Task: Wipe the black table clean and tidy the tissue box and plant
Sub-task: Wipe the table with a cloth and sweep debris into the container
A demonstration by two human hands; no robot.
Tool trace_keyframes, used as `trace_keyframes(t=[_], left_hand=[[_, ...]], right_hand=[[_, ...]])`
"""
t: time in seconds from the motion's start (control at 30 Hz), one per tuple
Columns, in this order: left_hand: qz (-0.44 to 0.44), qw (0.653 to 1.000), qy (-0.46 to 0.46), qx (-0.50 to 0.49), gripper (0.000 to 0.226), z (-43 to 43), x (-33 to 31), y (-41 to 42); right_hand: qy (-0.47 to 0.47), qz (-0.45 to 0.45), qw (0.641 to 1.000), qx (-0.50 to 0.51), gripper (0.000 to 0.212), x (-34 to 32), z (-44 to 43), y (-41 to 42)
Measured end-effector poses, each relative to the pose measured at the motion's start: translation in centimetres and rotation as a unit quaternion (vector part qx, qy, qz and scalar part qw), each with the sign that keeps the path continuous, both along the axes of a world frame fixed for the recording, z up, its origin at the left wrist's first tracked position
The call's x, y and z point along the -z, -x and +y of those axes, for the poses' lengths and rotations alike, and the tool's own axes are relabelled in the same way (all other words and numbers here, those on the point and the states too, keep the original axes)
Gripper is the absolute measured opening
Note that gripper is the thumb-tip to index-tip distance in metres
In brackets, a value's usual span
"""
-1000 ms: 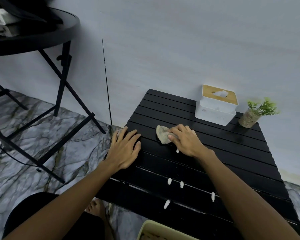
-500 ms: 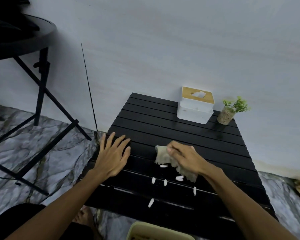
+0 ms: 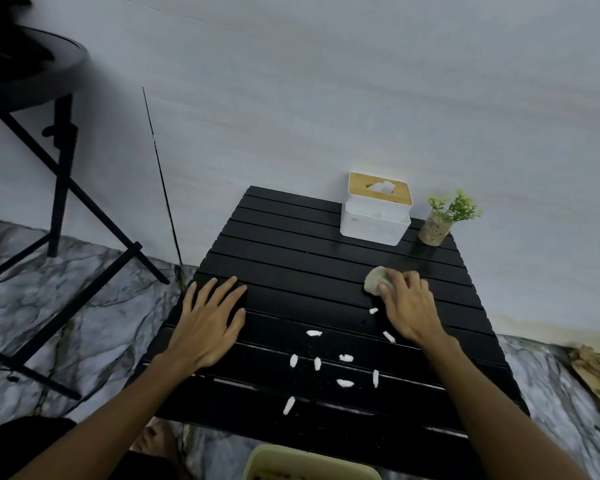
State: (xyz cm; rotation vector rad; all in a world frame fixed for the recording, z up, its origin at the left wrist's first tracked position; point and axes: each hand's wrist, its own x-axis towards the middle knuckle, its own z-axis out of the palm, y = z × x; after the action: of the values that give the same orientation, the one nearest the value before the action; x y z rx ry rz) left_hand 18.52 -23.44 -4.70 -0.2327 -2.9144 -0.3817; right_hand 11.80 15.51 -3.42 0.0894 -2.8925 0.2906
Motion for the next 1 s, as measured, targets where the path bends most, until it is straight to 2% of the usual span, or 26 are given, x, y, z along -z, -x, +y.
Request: trace_keyframes(t=[0.1, 0.23, 0.33, 0.43, 0.5, 0.6, 0.67, 0.73, 0.8, 0.83, 1.0], left_hand=[[-0.002, 1.000, -0.012, 0.000, 0.061, 0.0, -0.1, -0.2], [-0.007, 1.000, -0.014, -0.003, 0.064, 0.0, -0.1, -0.2], [-0.010, 1.000, -0.015, -0.006, 0.066, 0.0, -0.3, -0.3], [-0.009, 1.000, -0.023, -0.006, 0.067, -0.1, -0.5, -0.8], [-0.013, 1.000, -0.021, -0.005, 0.068, -0.3, -0.5, -1.2], [-0.014, 1.000, -0.023, -0.005, 0.068, -0.5, -0.7, -1.9], [-0.012, 1.000, -0.029, -0.004, 0.068, -0.6, -0.9, -2.4], [-0.014, 0.999, -0.029, 0.000, 0.068, -0.7, -1.1, -3.0], [-0.018, 0.999, -0.028, 0.000, 0.069, -0.8, -1.2, -3.4], [-0.018, 0.999, -0.028, -0.002, 0.069, -0.8, -1.2, -3.5], [-0.018, 0.999, -0.029, 0.005, 0.067, -0.6, -0.9, -4.2]], right_hand=[[0.005, 0.001, 1.000, -0.029, 0.037, 0.2, -1.0, -0.7], [0.042, -0.027, 0.992, -0.117, 0.052, -0.3, -3.4, -3.7], [0.069, -0.061, 0.976, -0.198, 0.040, -0.4, -4.8, -6.6], [0.168, -0.110, 0.949, -0.245, 0.034, -1.3, -4.9, -9.0], [0.258, -0.108, 0.938, -0.205, 0.029, -2.4, -3.8, -9.9], [0.331, -0.056, 0.941, -0.054, 0.022, -4.2, -1.0, -10.2], [0.295, -0.013, 0.954, 0.049, 0.034, -3.9, 2.2, -9.6], [0.176, -0.015, 0.979, 0.106, 0.056, -2.1, 5.2, -9.1], [0.095, -0.029, 0.989, 0.106, 0.062, -0.1, 6.7, -8.8], [0.093, -0.034, 0.991, 0.091, 0.059, 0.5, 6.7, -8.9], [0.161, -0.042, 0.985, 0.041, 0.044, -0.3, 3.5, -10.2]])
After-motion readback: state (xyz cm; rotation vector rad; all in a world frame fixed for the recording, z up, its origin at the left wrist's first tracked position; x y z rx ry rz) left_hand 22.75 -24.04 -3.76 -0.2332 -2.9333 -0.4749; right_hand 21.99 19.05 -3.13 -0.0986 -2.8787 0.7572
